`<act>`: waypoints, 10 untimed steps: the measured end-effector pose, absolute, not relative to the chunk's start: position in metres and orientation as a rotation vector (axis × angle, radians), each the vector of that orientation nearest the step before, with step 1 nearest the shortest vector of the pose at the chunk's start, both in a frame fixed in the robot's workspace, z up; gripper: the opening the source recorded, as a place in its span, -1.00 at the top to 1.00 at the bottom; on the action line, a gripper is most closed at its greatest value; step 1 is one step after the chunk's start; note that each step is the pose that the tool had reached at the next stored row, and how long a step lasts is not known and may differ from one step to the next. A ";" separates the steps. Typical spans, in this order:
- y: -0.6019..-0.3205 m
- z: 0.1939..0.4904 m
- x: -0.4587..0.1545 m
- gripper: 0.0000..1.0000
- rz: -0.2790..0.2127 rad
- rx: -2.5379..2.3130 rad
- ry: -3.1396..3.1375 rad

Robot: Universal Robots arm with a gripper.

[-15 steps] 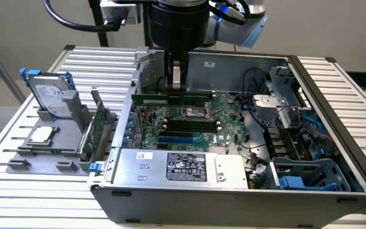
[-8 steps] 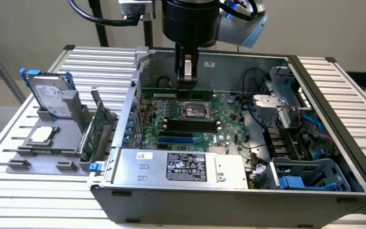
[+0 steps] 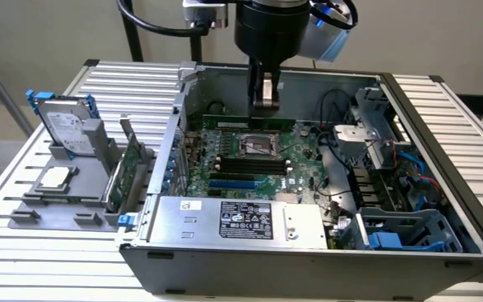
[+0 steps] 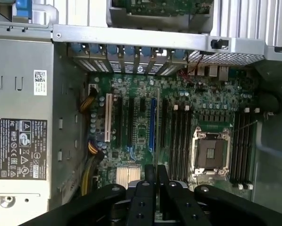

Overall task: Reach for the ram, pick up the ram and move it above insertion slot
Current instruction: 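Pick up the ram and move it above insertion slot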

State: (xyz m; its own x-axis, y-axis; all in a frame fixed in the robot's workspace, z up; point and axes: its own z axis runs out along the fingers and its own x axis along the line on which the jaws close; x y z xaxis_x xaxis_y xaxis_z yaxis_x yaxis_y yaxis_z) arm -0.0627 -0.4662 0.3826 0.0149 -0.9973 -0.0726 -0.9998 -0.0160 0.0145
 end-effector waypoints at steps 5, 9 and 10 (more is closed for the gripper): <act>-0.463 0.383 -0.049 0.73 0.096 -2.205 2.178; -0.463 0.383 -0.044 0.73 0.098 -2.204 2.180; -0.463 0.383 -0.044 0.73 0.097 -2.204 2.181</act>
State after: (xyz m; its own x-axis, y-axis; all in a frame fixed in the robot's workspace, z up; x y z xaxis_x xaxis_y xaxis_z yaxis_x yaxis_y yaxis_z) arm -0.0440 -0.4629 0.3826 0.0099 -0.9973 -0.0727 -0.9998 -0.0111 0.0158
